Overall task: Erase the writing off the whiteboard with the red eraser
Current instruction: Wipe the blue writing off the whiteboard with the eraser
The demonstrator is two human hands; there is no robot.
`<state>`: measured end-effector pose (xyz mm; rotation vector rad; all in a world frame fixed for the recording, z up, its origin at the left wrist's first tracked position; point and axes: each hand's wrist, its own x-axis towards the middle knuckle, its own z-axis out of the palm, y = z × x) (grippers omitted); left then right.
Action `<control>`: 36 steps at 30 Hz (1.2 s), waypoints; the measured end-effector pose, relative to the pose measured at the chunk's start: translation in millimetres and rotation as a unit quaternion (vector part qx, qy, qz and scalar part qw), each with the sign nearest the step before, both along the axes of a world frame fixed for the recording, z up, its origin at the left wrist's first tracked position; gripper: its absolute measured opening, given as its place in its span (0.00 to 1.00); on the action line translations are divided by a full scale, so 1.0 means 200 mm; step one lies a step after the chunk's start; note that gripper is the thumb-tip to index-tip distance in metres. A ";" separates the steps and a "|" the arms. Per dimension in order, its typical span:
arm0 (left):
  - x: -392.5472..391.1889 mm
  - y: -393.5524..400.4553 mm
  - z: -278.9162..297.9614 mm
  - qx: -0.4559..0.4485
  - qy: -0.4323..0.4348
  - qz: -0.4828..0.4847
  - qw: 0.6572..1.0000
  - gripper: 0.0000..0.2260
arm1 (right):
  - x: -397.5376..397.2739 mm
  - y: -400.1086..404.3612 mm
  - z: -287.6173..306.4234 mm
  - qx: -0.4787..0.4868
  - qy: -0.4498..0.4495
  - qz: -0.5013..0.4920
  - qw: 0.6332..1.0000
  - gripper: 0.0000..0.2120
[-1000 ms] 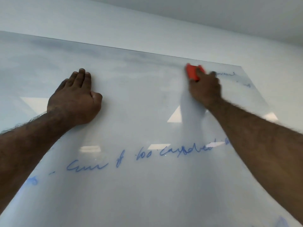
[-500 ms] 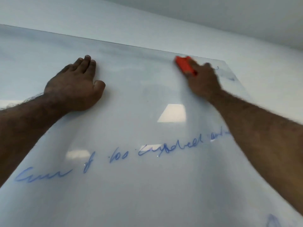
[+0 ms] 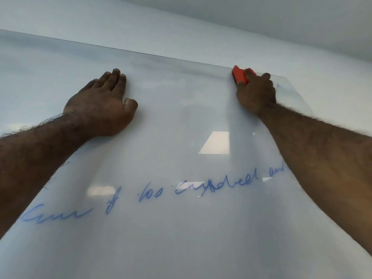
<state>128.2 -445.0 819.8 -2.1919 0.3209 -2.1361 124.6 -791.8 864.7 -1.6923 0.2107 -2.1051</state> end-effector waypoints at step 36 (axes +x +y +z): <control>-0.01 -0.05 -0.03 -0.008 0.010 -0.010 1.000 0.29 | 0.03 0.06 -0.01 -0.070 -0.003 -0.008 0.998 0.27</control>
